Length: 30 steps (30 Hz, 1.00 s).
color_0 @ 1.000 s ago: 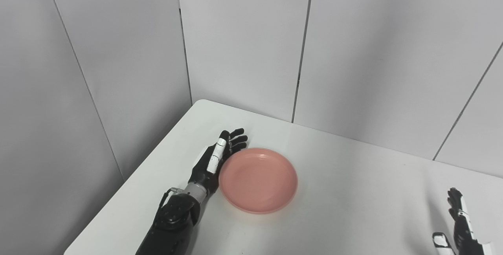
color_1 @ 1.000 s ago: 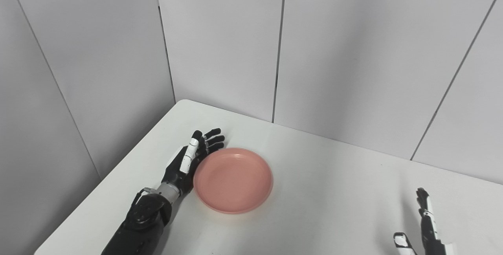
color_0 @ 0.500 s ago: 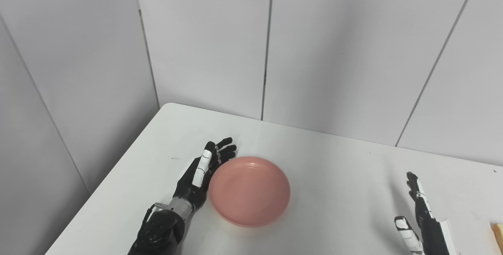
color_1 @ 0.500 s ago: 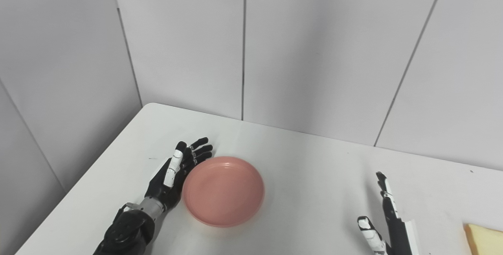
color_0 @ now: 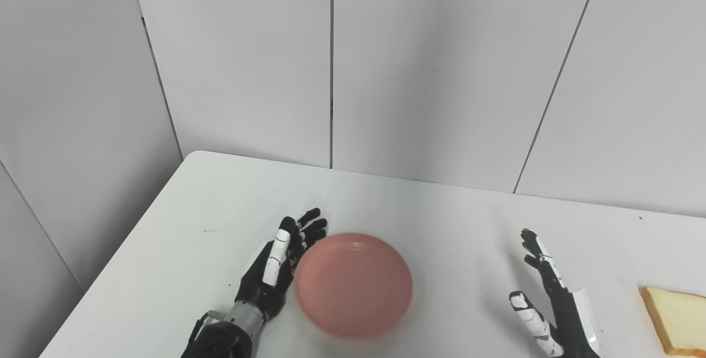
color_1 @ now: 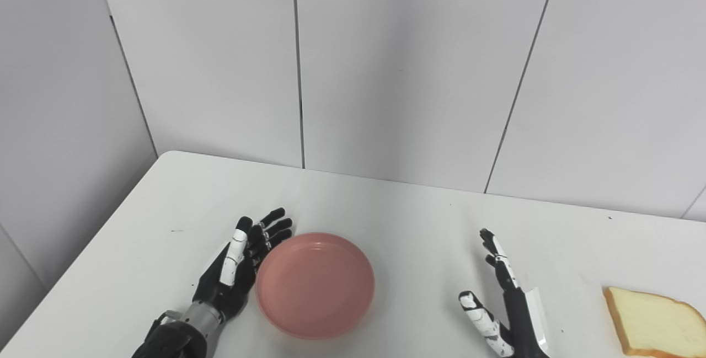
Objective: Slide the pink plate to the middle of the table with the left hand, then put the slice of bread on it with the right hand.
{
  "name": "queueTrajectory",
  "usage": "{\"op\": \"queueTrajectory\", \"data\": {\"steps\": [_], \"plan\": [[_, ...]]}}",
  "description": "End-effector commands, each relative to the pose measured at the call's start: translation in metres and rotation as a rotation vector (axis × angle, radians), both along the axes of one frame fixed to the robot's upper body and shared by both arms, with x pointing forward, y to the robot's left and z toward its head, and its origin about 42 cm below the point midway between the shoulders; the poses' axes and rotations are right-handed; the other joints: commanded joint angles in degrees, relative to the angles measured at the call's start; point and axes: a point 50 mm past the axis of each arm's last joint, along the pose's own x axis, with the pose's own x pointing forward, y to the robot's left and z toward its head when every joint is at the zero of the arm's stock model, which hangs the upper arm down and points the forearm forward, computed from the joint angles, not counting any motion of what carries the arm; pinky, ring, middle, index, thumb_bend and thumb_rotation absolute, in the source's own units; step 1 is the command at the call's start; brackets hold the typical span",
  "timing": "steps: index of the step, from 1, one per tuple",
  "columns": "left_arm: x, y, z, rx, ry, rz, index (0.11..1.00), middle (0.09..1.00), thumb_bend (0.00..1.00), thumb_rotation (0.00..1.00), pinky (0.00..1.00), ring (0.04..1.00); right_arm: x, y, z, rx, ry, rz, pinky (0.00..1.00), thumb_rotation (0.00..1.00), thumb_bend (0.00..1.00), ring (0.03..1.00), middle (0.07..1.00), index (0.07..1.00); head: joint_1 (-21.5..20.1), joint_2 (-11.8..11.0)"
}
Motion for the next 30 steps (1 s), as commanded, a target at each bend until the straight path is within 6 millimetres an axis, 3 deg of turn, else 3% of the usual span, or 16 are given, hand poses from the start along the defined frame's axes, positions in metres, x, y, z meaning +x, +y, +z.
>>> {"op": "queueTrajectory", "data": {"steps": [1,11,16,19,30], "plan": [[-0.002,-0.014,0.003,-0.015,-0.007,-0.053,0.882,0.906,0.76,1.00,0.99,0.922,-0.038,0.014,-0.047,0.048,0.134,-0.033,0.86,1.00,0.86,0.901,0.915,0.921,-0.4,0.5],[-0.016,-0.037,-0.019,-0.066,0.035,-0.064,0.886,0.904,0.78,1.00,1.00,0.920,-0.045,0.026,-0.033,0.038,0.100,-0.037,0.87,1.00,0.76,0.908,0.921,0.927,-2.9,3.8],[-0.023,-0.050,-0.027,-0.079,0.034,-0.064,0.895,0.909,0.78,1.00,0.98,0.921,-0.046,0.031,-0.026,0.038,0.092,-0.025,0.87,1.00,0.70,0.918,0.935,0.943,-3.8,6.6],[-0.027,-0.057,-0.030,-0.086,0.014,-0.067,0.890,0.910,0.76,1.00,0.99,0.934,-0.045,0.033,-0.021,0.047,0.095,-0.015,0.92,1.00,0.67,0.941,0.951,0.952,-4.0,7.5],[-0.037,-0.071,-0.022,-0.111,-0.020,-0.076,0.918,0.928,0.73,1.00,0.99,0.947,-0.043,0.038,-0.005,0.031,0.089,-0.017,0.91,1.00,0.69,0.943,0.961,0.955,-4.8,12.8]]}}
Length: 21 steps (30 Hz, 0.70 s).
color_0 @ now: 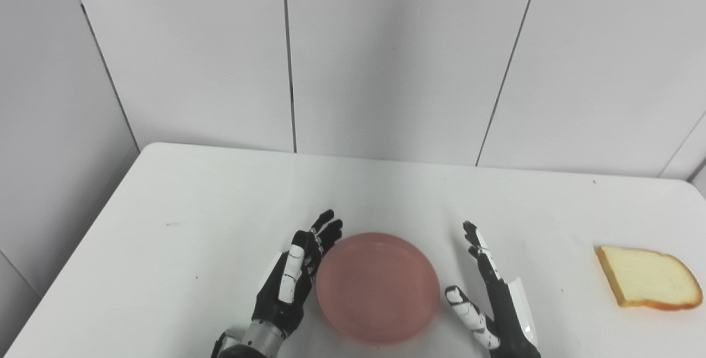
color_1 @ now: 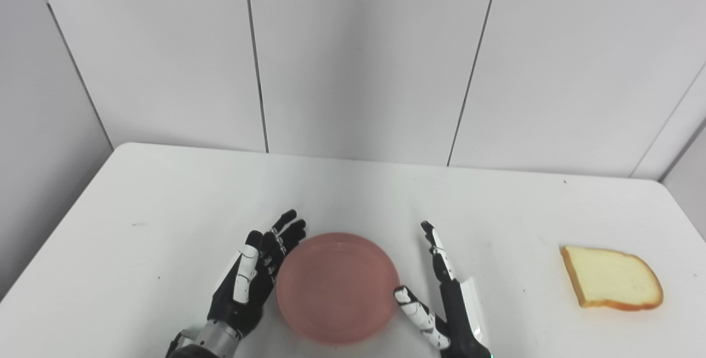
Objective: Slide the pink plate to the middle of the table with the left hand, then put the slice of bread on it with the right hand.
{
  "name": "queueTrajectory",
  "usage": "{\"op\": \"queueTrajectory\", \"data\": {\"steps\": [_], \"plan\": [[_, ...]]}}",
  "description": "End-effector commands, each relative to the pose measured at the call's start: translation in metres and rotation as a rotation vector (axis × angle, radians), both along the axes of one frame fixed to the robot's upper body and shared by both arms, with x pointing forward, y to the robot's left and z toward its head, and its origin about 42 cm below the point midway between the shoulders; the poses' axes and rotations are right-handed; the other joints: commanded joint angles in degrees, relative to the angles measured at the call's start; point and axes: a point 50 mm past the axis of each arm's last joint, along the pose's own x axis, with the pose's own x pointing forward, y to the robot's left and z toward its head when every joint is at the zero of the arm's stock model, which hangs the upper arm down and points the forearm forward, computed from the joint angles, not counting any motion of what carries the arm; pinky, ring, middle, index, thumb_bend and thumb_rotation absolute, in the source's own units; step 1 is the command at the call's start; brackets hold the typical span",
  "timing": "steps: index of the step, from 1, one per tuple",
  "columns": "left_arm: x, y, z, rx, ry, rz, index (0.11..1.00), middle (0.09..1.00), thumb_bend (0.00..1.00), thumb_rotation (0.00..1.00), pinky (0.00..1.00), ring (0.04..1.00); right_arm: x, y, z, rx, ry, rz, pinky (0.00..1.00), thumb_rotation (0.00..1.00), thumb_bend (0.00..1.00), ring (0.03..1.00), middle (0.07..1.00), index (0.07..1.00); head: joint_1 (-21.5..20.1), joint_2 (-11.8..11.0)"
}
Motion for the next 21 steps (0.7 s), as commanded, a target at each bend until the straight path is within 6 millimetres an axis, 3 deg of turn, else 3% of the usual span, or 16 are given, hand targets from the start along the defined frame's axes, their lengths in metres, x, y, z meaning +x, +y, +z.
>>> {"op": "queueTrajectory", "data": {"steps": [1,11,21], "plan": [[-0.006,-0.007,-0.002,-0.016,0.025,-0.013,0.920,0.929,0.73,1.00,0.99,0.948,-0.008,0.000,-0.006,-0.005,0.028,-0.014,0.91,1.00,0.69,0.943,0.962,0.954,0.0,2.0],[-0.014,-0.016,0.003,0.036,0.014,-0.047,0.966,0.974,0.75,1.00,1.00,0.989,-0.007,-0.003,0.007,-0.042,0.015,-0.029,0.86,1.00,0.65,0.918,0.946,0.940,0.1,5.4],[-0.017,-0.018,0.005,0.072,0.014,-0.027,0.992,1.000,0.78,1.00,1.00,1.000,-0.007,-0.004,0.010,-0.040,0.029,-0.033,0.85,1.00,0.64,0.906,0.938,0.938,0.2,5.8]]}}
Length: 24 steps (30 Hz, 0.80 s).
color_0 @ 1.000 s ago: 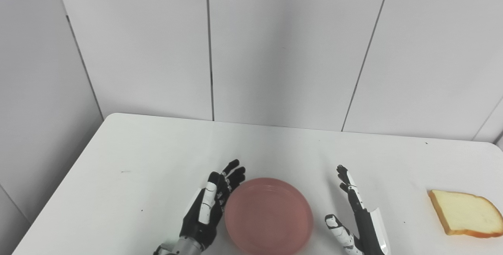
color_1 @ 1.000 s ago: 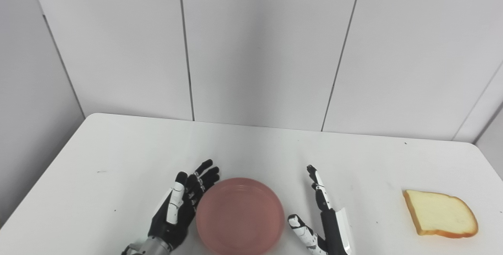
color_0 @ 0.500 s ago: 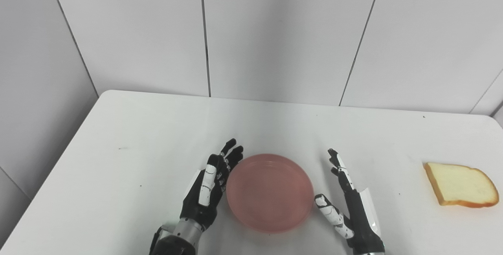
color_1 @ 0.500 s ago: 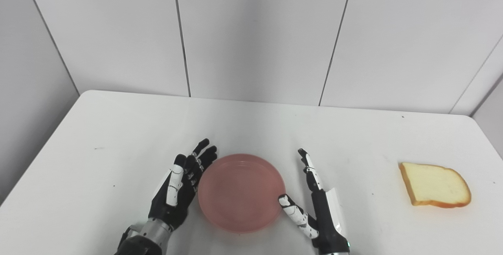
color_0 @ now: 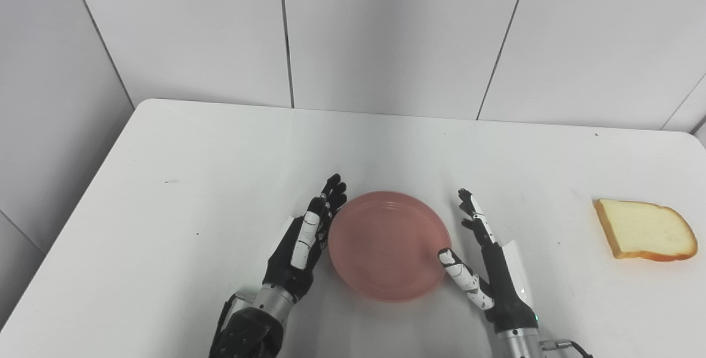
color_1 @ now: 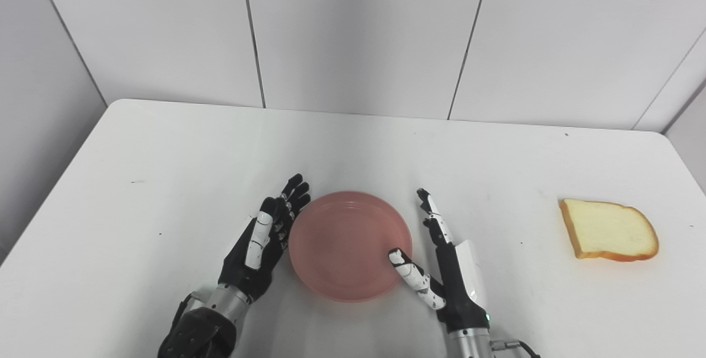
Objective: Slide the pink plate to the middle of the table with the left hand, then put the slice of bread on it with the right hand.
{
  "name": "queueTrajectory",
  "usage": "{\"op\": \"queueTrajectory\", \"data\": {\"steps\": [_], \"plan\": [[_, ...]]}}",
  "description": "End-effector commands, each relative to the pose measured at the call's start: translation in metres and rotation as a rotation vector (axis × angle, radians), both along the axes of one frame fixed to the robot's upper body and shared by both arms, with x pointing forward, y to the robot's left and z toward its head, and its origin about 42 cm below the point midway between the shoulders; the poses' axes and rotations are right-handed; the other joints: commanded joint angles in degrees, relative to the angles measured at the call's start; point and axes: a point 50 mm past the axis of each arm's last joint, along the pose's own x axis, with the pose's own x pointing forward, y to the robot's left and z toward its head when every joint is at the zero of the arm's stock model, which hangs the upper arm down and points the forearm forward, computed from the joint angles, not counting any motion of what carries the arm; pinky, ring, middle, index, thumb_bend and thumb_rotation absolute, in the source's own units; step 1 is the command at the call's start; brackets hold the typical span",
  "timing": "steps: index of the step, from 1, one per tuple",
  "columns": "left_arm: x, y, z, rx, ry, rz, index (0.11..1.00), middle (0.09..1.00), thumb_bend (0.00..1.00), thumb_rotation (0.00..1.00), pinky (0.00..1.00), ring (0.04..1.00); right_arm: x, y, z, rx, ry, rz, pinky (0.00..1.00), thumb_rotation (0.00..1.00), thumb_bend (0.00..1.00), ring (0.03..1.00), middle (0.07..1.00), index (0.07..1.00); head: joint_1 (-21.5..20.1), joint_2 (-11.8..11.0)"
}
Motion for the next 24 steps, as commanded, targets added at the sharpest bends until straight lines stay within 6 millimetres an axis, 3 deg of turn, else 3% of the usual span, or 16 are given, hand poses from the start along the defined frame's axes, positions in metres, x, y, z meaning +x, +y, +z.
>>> {"op": "queueTrajectory", "data": {"steps": [1,12,18,21,24], "plan": [[-0.004,-0.003,-0.001,0.017,0.010,-0.002,0.996,1.000,0.78,1.00,1.00,1.000,0.000,0.000,0.011,0.013,-0.025,-0.005,0.86,1.00,0.64,0.910,0.941,0.940,0.1,0.0],[-0.003,-0.002,-0.001,0.060,-0.031,0.021,1.000,1.000,0.75,1.00,1.00,1.000,-0.001,-0.002,0.013,0.012,-0.037,-0.013,0.85,1.00,0.64,0.902,0.931,0.931,-0.6,-0.3],[-0.003,-0.001,-0.001,0.080,-0.023,0.029,1.000,1.000,0.76,1.00,1.00,1.000,0.002,-0.008,0.018,0.074,-0.050,-0.011,0.91,1.00,0.70,0.915,0.924,0.926,-3.3,-1.0],[-0.002,0.000,-0.001,0.068,-0.018,0.032,1.000,1.000,0.71,1.00,1.00,1.000,0.010,-0.018,0.031,0.149,-0.070,0.032,0.95,0.92,0.70,0.952,0.956,0.942,-5.6,-1.4],[-0.001,0.002,-0.002,0.067,-0.024,0.036,1.000,1.000,0.71,1.00,1.00,1.000,0.021,-0.031,0.053,0.114,-0.090,0.033,0.96,0.87,0.69,0.965,0.960,0.953,-9.5,-1.7]]}}
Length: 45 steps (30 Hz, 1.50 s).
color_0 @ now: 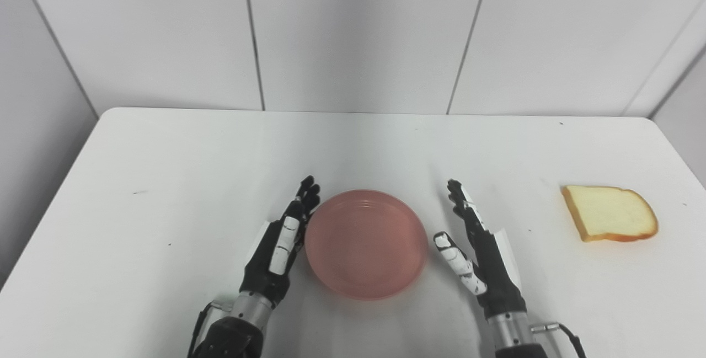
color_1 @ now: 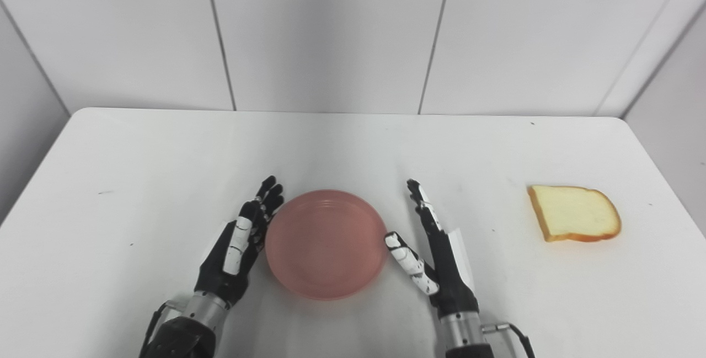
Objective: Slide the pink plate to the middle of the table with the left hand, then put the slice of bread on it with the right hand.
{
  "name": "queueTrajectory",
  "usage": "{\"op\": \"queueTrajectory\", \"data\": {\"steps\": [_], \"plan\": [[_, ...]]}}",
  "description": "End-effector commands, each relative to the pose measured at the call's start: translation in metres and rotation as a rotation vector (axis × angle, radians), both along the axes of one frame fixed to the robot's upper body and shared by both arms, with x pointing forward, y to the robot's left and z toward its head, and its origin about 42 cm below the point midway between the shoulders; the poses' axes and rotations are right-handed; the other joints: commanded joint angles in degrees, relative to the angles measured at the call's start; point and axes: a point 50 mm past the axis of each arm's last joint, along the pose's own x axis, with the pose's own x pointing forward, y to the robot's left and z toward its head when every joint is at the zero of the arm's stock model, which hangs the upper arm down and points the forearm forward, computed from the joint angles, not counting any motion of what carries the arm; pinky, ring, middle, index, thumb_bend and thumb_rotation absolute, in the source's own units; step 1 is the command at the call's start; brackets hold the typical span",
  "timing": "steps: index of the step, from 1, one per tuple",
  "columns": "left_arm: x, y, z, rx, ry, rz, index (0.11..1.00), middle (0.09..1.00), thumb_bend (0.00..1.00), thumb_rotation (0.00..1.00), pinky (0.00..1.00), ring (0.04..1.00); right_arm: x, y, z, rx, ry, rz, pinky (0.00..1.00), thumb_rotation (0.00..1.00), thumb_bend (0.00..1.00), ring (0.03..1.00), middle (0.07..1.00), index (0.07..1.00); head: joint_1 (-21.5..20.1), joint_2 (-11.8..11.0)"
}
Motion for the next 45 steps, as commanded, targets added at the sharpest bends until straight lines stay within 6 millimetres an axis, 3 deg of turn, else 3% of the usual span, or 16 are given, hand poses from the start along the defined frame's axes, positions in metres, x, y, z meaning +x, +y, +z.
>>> {"op": "queueTrajectory", "data": {"steps": [1,4,5,9,15,20,24,25,26,29,30,33,35,41,43,45], "plan": [[0.000,0.002,-0.002,-0.001,-0.003,0.010,1.000,1.000,0.71,1.00,1.00,1.000,0.016,-0.013,0.039,-0.037,-0.099,0.000,0.96,0.87,0.69,0.963,0.959,0.953,-2.1,-0.2],[0.002,0.008,-0.003,-0.006,-0.003,0.012,1.000,1.000,0.72,1.00,1.00,1.000,0.027,-0.030,0.060,-0.079,-0.088,-0.010,0.94,0.80,0.66,0.951,0.942,0.940,-7.7,0.2],[0.003,0.009,-0.002,-0.011,-0.002,0.012,1.000,1.000,0.69,1.00,1.00,1.000,0.030,-0.036,0.067,-0.088,-0.082,-0.012,0.88,0.69,0.68,0.921,0.924,0.923,-8.1,0.2],[0.007,0.023,-0.004,-0.001,-0.007,0.005,1.000,1.000,0.71,1.00,1.00,1.000,0.043,-0.067,0.098,-0.186,-0.032,-0.016,0.84,0.58,0.74,0.897,0.912,0.909,-15.8,-0.7],[0.013,0.043,-0.008,0.007,-0.006,0.008,1.000,1.000,0.74,1.00,1.00,1.000,0.045,-0.089,0.125,-0.333,0.053,-0.041,0.91,0.42,0.81,0.939,0.933,0.913,-21.6,-2.3],[0.017,0.055,-0.012,0.002,0.004,0.010,1.000,1.000,0.74,1.00,1.00,1.000,0.044,-0.103,0.135,-0.325,0.089,-0.066,0.89,0.29,0.87,0.943,0.934,0.903,-23.2,-3.1],[0.020,0.061,-0.013,-0.004,0.014,0.013,0.995,1.000,0.72,1.00,1.00,1.000,0.038,-0.125,0.146,-0.331,0.119,-0.130,0.88,0.26,0.90,0.950,0.955,0.901,-23.9,-3.1],[0.020,0.062,-0.014,-0.009,0.016,0.010,0.998,1.000,0.72,1.00,1.00,1.000,0.037,-0.130,0.148,-0.329,0.124,-0.145,0.76,0.24,0.92,0.883,0.951,0.901,-23.9,-3.1],[0.020,0.062,-0.014,-0.009,0.017,0.006,0.999,1.000,0.72,1.00,1.00,1.000,0.035,-0.136,0.151,-0.347,0.127,-0.165,0.73,0.23,0.92,0.873,0.950,0.902,-23.8,-3.1],[0.021,0.063,-0.016,-0.011,0.023,0.005,1.000,1.000,0.72,1.00,1.00,1.000,0.027,-0.154,0.158,-0.409,0.128,-0.227,0.96,0.24,0.94,0.985,0.972,0.907,-23.4,-3.2],[0.021,0.063,-0.017,-0.011,0.025,0.005,1.000,1.000,0.71,1.00,1.00,1.000,0.025,-0.159,0.160,-0.418,0.131,-0.246,0.96,0.24,0.94,0.988,0.972,0.907,-23.2,-3.1],[0.021,0.063,-0.016,-0.004,0.021,0.001,0.998,1.000,0.71,1.00,1.00,1.000,0.015,-0.171,0.166,-0.432,0.130,-0.312,0.91,0.19,0.93,0.998,0.990,0.906,-23.1,-3.2],[0.021,0.063,-0.016,0.000,0.015,-0.003,1.000,1.000,0.71,1.00,1.00,1.000,0.009,-0.180,0.170,-0.484,0.130,-0.365,0.93,0.16,0.91,0.992,0.986,0.907,-23.1,-3.4],[0.019,0.063,-0.009,-0.016,-0.006,-0.014,1.000,1.000,0.76,1.00,1.00,1.000,-0.005,-0.196,0.176,-0.530,0.119,-0.435,0.96,0.20,0.93,0.996,0.977,0.924,-22.9,-3.7],[0.017,0.062,-0.006,-0.017,-0.031,-0.023,1.000,1.000,0.76,1.00,1.00,1.000,-0.008,-0.198,0.178,-0.529,0.110,-0.453,0.94,0.12,0.90,0.999,0.984,0.931,-22.8,-3.8],[0.015,0.062,-0.004,-0.008,-0.054,-0.029,1.000,1.000,0.77,1.00,1.00,1.000,-0.010,-0.200,0.180,-0.534,0.106,-0.459,0.85,0.04,0.86,0.964,0.996,0.937,-22.9,-4.0]]}}
